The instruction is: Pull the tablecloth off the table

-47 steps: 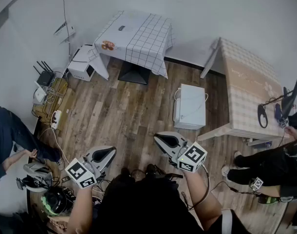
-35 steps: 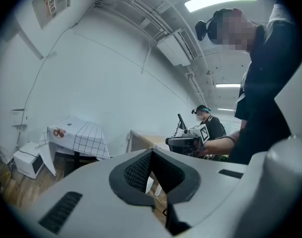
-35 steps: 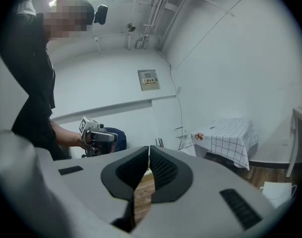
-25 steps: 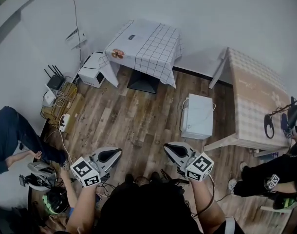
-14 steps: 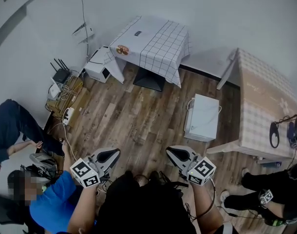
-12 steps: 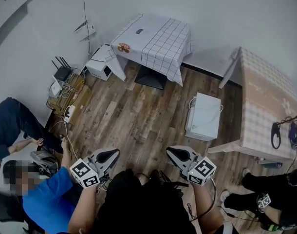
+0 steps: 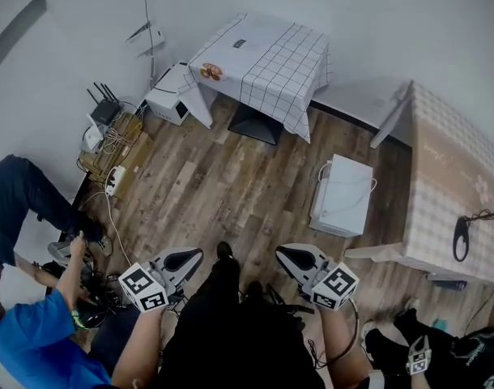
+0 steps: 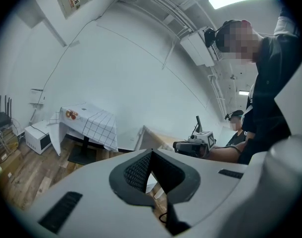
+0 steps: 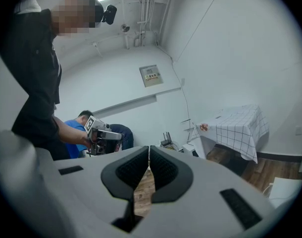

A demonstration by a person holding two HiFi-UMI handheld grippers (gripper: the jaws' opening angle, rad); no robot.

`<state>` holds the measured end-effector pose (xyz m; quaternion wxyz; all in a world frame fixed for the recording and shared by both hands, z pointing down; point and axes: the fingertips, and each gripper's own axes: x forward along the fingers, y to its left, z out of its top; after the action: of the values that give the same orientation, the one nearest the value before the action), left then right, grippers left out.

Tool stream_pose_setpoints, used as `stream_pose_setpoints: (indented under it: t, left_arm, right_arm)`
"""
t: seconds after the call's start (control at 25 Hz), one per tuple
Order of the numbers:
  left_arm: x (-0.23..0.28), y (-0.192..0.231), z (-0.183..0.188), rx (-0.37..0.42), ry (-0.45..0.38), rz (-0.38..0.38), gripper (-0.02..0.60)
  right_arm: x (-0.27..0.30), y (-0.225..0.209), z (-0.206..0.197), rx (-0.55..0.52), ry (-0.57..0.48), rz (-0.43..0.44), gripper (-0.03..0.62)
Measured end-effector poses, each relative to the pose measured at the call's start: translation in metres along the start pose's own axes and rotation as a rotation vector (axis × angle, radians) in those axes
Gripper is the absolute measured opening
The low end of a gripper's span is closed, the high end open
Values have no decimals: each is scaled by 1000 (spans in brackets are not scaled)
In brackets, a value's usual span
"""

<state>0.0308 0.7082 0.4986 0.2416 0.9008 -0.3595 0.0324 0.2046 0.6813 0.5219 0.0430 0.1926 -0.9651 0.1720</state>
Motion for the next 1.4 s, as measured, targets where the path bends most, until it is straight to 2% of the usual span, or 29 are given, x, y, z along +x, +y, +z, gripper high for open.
stream_pose_setpoints:
  t: [0.28,0.72,0.92,1.08,1.4]
  left_arm:
    - [14,51,19,-25,-38,-5,8]
    - [32,172,83,-37,-87,-15,8]
    - [37,225,105,-43,-76,-42,8]
    - [50,259,113,-41,-61,-75,8]
    - [87,300,125,-55,-50,-103,8]
  right_arm:
    - [39,-34,17,-9,31,-5,23]
    - [126,-105,70,-23,56,-52,23]
    - [170,-137,86,-32,83,-95,23]
    - [198,-161,104,-32,49,-131,23]
    - [218,-207,109,-7,46,-160,23]
